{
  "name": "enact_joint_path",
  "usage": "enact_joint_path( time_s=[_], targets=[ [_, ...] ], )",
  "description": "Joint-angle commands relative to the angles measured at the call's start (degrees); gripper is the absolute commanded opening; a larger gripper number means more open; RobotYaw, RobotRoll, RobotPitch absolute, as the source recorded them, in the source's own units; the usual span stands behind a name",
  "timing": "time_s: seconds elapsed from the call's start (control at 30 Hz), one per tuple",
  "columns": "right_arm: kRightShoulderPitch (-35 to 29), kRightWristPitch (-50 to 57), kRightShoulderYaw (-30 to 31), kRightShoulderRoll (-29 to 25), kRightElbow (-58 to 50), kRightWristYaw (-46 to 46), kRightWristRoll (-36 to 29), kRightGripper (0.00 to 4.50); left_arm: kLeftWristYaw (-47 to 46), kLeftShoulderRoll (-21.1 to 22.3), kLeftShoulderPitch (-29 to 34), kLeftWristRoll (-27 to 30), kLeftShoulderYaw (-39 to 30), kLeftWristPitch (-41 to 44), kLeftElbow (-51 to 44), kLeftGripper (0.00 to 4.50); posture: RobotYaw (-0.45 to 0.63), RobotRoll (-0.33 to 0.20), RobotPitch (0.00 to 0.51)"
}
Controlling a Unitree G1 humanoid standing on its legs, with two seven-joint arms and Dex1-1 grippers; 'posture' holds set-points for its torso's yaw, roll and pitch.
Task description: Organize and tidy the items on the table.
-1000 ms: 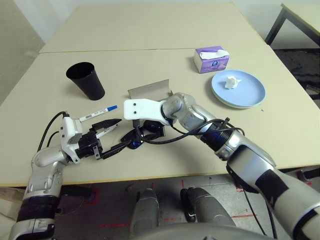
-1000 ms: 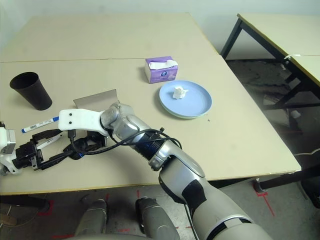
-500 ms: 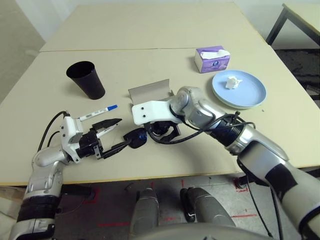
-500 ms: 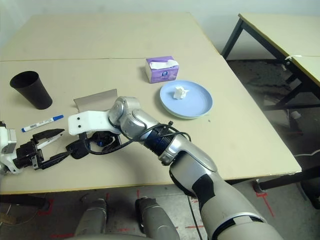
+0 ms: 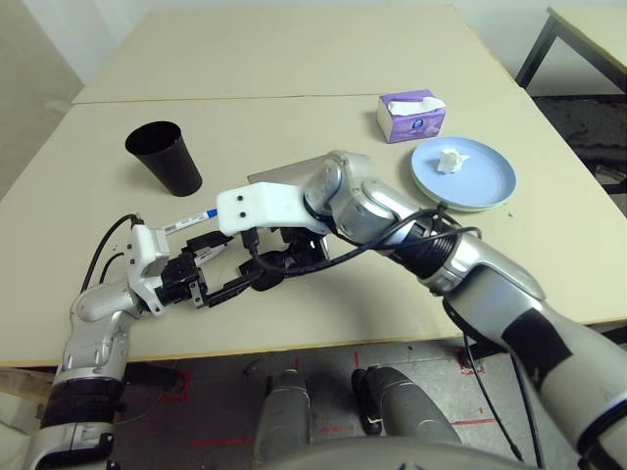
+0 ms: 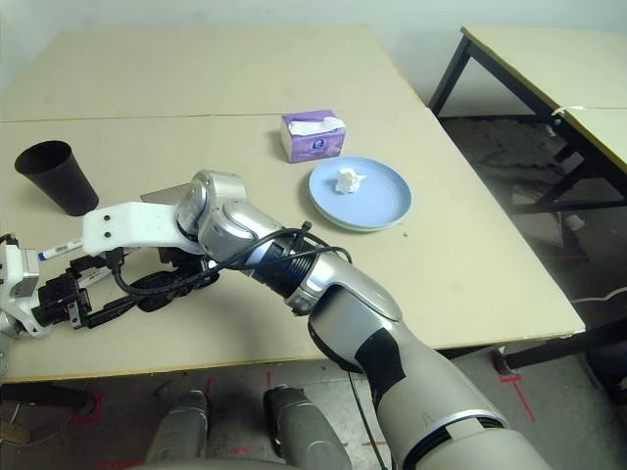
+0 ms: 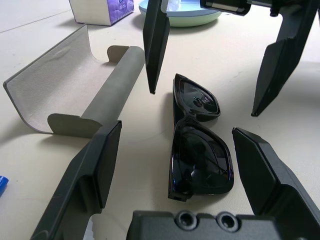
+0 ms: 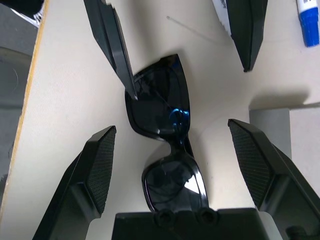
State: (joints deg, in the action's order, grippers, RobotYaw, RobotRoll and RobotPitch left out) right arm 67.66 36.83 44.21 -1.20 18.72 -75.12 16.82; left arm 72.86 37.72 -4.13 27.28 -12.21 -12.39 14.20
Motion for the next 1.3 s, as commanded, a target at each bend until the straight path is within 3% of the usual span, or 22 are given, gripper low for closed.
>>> enact_joint_path(
  time_s=[0.03, 0.6, 1.3],
  targets=[
    [-0.31, -2.54, 1.26, -0.18, 2.18, 1.25, 0.59, 4.47, 1.01, 1.12, 1.00, -0.01, -0.14, 0.54, -0.48, 4.50, -0.01, 0.000, 0.148],
    [-2.45, -7.23, 2.74, 0.24, 7.76, 2.67, 2.46, 4.47, 7.09, 9.31, 9.62, 3.25, -7.00, 1.33, -2.87, 4.50, 0.02, 0.000, 0.155],
    [3.75, -12.71, 3.36, 4.21, 17.12, -0.46, 6.25, 4.47, 6.77, 7.57, 10.68, 2.59, -7.30, -0.63, -1.13, 4.50, 0.04, 0.000, 0.148]
  ],
)
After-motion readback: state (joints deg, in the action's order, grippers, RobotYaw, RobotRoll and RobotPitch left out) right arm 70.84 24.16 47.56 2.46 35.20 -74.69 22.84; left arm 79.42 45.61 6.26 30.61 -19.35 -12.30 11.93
